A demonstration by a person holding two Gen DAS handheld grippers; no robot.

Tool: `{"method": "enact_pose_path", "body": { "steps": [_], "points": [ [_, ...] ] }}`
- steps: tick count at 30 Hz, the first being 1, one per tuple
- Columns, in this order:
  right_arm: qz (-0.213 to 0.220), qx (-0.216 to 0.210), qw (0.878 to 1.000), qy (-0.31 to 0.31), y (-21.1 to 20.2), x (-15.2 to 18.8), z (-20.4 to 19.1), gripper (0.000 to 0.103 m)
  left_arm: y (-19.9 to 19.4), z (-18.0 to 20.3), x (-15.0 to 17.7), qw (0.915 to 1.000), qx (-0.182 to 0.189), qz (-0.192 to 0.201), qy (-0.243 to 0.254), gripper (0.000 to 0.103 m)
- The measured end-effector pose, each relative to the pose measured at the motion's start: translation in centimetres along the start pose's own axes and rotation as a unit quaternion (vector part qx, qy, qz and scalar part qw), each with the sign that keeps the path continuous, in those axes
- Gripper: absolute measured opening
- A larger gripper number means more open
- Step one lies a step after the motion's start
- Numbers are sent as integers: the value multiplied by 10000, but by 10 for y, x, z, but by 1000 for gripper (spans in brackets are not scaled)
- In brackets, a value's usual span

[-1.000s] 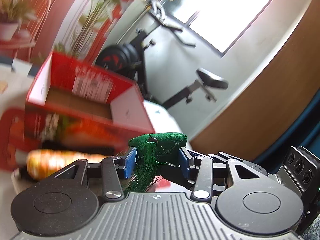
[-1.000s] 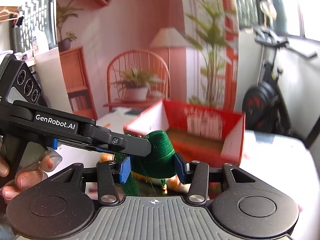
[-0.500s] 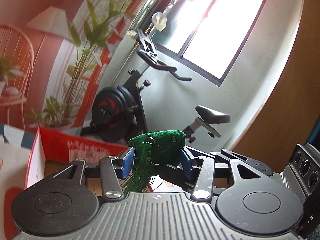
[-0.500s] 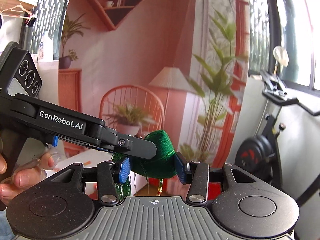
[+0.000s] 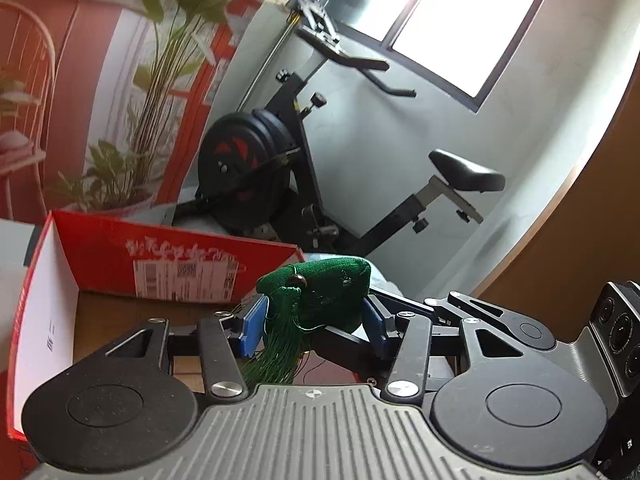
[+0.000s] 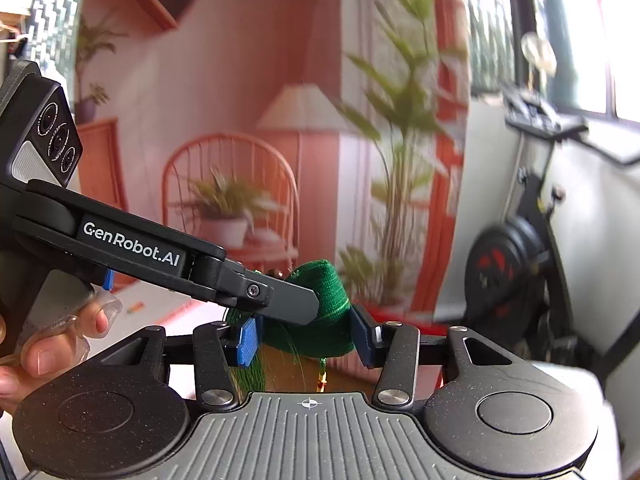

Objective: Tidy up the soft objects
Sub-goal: 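Lift the green mesh bag with the right tool over the red box, then open the right tool to drop the green bag into the box, then lower the right tool to the orange floral mitt and grasp it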

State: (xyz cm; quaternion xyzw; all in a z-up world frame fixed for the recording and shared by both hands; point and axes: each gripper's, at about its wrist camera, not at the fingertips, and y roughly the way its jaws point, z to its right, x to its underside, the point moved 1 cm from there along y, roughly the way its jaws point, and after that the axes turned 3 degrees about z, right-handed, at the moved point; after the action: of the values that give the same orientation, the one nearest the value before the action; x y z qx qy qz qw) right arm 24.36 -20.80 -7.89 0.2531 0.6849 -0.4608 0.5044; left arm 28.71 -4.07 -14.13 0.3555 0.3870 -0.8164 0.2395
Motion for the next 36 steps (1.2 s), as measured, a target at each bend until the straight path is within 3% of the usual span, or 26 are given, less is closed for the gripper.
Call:
{"method": "enact_pose_path", "body": {
  "steps": [7,17,27,36],
  "points": [
    [-456,116,9981,407,22,52,12,44,34,-19,22,9984,-74,-542,-115,53],
    [-763,677,9904,938,18,87,19,52,52,-11,42,9943,-26,-1056,-103,56],
    [-588,710,9880,1237,-23,95,0,56,-14,-35,41,9937,-59,-877,-688,56],
    [-410,522,9902,1227,-52,98,-33,56,-94,-48,60,9956,-653,-413,-523,56]
  ]
}}
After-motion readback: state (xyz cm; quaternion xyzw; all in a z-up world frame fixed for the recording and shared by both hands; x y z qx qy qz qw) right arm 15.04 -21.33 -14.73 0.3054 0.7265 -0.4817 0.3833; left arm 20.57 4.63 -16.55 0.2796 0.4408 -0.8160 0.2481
